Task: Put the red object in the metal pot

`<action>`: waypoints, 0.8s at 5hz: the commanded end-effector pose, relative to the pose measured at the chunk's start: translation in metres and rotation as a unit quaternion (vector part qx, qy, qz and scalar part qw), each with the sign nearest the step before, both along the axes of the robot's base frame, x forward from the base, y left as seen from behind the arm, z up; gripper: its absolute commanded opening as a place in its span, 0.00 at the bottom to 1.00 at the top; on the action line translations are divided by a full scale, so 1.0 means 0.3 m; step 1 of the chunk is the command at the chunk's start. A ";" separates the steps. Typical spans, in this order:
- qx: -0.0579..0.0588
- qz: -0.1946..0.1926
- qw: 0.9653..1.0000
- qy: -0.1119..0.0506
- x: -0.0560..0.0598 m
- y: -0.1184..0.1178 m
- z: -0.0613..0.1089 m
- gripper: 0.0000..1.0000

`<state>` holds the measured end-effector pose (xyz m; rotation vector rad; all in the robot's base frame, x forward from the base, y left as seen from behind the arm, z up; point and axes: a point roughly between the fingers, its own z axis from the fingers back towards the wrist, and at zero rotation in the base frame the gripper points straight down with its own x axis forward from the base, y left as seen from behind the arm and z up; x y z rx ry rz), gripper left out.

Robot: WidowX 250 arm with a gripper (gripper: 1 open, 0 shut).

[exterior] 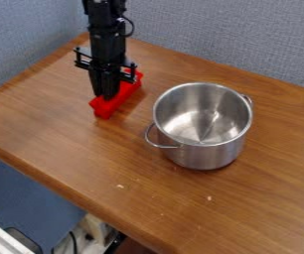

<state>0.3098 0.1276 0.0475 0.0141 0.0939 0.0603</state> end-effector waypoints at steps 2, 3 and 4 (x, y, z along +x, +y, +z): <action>0.028 0.016 0.998 -0.045 0.000 0.016 0.157 0.00; 0.053 0.040 0.992 -0.109 -0.022 0.017 0.325 0.00; 0.047 0.033 0.988 -0.146 -0.063 -0.073 0.490 0.00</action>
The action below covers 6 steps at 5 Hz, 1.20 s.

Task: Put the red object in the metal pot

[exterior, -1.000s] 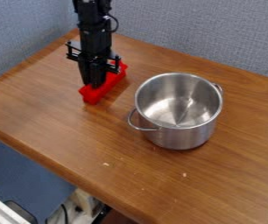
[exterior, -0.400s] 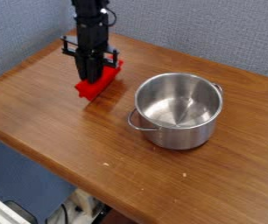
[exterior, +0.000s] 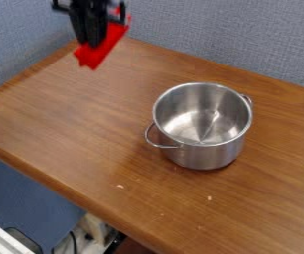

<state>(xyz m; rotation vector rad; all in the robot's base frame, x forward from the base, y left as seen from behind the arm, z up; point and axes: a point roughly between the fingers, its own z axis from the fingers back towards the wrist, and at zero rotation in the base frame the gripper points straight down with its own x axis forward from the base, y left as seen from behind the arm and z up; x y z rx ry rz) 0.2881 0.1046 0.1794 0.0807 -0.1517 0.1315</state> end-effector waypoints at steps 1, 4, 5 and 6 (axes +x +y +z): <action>0.000 -0.063 0.997 -0.035 -0.008 -0.137 0.102 0.00; 0.008 -0.234 0.972 -0.024 -0.026 -0.458 0.033 0.00; 0.006 -0.242 0.970 -0.016 -0.036 -0.467 -0.025 0.00; 0.001 -0.244 0.970 0.012 -0.037 -0.455 -0.109 0.00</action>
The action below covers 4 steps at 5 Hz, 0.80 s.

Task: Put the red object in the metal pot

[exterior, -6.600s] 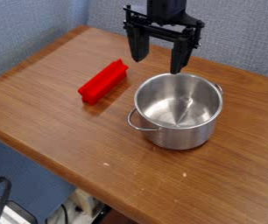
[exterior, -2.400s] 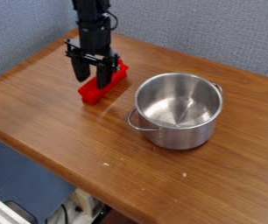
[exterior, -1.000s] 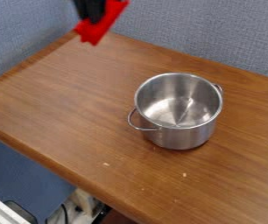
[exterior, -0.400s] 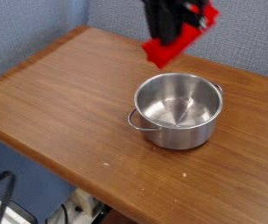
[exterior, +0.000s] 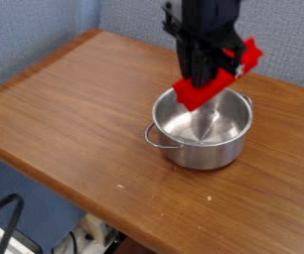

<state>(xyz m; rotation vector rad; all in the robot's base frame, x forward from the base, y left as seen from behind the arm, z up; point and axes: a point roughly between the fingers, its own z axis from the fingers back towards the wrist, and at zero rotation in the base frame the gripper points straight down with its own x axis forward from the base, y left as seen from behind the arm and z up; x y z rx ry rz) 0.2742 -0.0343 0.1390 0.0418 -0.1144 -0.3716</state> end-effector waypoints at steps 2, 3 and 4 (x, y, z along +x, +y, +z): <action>-0.002 0.014 1.000 0.022 0.050 0.059 -0.082 0.00; -0.004 0.019 1.000 0.022 0.049 0.076 -0.067 0.00; -0.001 0.024 1.000 0.013 0.046 0.085 -0.034 0.00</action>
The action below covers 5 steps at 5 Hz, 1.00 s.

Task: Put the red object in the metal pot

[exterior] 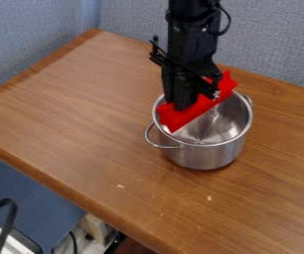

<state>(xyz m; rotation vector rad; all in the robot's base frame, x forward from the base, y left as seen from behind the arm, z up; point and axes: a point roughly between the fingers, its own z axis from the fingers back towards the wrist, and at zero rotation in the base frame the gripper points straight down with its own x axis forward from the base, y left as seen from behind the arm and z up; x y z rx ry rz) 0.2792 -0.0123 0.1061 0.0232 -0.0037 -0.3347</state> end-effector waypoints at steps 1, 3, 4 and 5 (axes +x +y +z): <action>0.002 0.012 0.999 -0.046 0.029 0.024 0.096 0.00; 0.011 0.019 0.999 -0.045 0.044 0.061 0.109 0.00; 0.013 0.015 0.999 -0.032 0.035 0.058 0.059 0.00; 0.015 0.011 1.000 -0.018 0.024 0.056 0.011 0.00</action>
